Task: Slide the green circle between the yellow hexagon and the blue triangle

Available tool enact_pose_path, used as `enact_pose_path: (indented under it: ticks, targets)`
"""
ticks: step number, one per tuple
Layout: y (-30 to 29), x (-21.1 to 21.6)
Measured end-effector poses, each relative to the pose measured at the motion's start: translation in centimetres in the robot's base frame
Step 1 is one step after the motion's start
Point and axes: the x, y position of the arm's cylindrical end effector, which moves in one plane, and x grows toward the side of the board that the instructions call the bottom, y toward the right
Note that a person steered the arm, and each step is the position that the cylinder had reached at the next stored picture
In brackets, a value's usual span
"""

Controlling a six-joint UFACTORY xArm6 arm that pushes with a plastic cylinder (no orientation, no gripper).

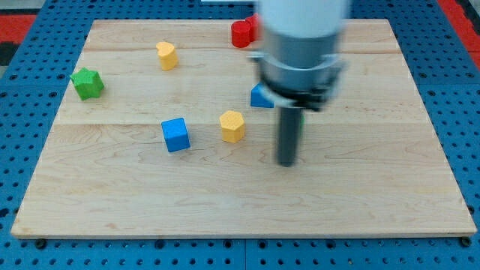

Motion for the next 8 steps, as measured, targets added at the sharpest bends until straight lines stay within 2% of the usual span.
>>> enact_pose_path:
  ticks: [1,3,5,6,8]
  targets:
    - [4.2,-1.6]
    - [-1.1,-6.1]
    - [-3.6,-10.0]
    - [-6.2,-10.0]
    - [-7.6,-8.3]
